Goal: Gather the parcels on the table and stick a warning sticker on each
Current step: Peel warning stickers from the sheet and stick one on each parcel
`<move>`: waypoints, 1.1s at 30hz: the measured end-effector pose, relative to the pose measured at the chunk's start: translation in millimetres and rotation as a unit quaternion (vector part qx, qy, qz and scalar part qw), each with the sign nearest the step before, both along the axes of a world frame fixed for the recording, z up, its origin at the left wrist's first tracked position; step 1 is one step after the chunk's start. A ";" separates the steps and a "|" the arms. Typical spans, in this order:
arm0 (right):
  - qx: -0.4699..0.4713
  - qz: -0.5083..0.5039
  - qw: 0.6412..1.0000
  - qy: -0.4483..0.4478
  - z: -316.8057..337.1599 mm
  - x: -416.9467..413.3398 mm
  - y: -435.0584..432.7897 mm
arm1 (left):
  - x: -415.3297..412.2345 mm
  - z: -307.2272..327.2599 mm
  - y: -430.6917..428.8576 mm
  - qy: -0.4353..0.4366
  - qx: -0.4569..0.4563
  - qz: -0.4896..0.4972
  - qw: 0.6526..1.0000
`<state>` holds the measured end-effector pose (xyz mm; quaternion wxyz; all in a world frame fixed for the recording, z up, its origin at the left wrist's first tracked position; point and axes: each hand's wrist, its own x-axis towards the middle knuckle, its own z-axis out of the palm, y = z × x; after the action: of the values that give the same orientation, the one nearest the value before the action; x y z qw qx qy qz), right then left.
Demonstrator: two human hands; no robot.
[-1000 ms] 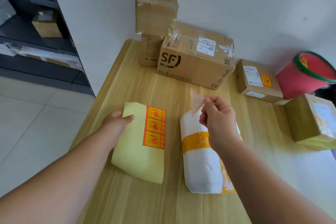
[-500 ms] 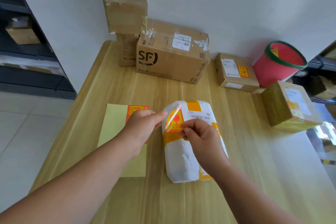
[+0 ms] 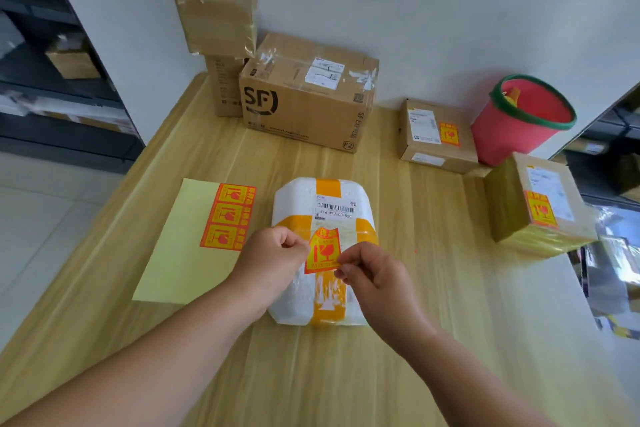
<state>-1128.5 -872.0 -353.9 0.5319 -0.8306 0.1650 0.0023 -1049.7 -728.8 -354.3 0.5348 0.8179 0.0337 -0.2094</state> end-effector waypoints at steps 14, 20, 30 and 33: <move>0.178 -0.047 0.980 0.076 -9.7 -13.1 -30.2 | -46.2 -13.8 -30.4 -0.020 0.028 0.081 0.996; 0.275 -0.098 0.946 0.140 -10.9 -1.7 -29.3 | -48.1 -16.1 -30.6 -0.026 0.008 0.093 0.995; 0.170 -0.087 0.971 0.143 -18.0 -0.5 -21.2 | -46.0 -18.6 -24.0 -0.014 0.034 0.080 0.996; 0.135 -0.082 0.978 0.138 -20.5 -1.5 -16.1 | -43.1 -19.8 -24.3 0.033 0.035 0.088 0.995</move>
<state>-1130.0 -888.1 -374.4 0.6091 -0.7267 0.3030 0.0956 -1092.9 -753.1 -374.1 0.5206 0.8227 0.1310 -0.1873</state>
